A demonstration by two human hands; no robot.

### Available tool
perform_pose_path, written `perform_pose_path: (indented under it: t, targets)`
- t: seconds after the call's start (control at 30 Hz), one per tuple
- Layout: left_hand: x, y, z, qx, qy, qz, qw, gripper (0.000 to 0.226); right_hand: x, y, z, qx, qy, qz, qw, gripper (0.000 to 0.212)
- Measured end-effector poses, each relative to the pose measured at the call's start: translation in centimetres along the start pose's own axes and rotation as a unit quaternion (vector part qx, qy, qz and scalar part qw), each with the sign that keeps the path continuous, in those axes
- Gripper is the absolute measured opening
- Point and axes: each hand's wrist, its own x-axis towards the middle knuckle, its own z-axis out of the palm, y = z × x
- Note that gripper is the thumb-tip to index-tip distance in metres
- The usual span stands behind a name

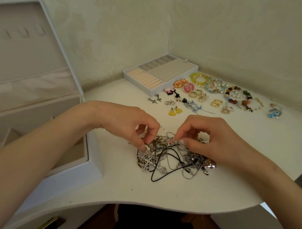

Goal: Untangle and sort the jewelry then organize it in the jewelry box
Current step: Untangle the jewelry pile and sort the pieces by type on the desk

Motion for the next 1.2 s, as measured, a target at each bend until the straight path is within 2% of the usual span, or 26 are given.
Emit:
perform_pose_path:
  t: [0.5,0.67,0.8,0.97,1.07,1.2]
  targets:
    - [-0.4,-0.8,-1.1,-0.101,0.025,0.009,0.995,0.005,0.0,0.2,0.1,0.019,0.026,0.003,0.999,0.016]
    - [-0.6,-1.1,-1.1,-0.187,0.035,0.034,0.981,0.005,0.0,0.0,0.0,0.061,0.045,0.018,0.997,0.017]
    - [-0.3,-1.2,-0.9,-0.236,0.043,0.038,0.97,0.009,0.7,-0.8,0.2,0.115,0.044,0.045,0.991,0.027]
    - [0.1,-1.2,-0.6,-0.285,0.071,0.029,0.955,0.011,2.6,-2.6,1.3,0.059,0.043,0.051,0.996,0.023]
    - [0.3,-1.3,-0.4,-0.299,0.071,0.03,0.951,0.026,3.3,-3.3,1.9,0.009,0.056,0.052,0.997,0.027]
    - [0.5,-1.3,-0.3,-0.318,0.071,0.031,0.945,0.026,3.7,-2.7,1.9,0.023,0.072,0.066,0.995,0.02]
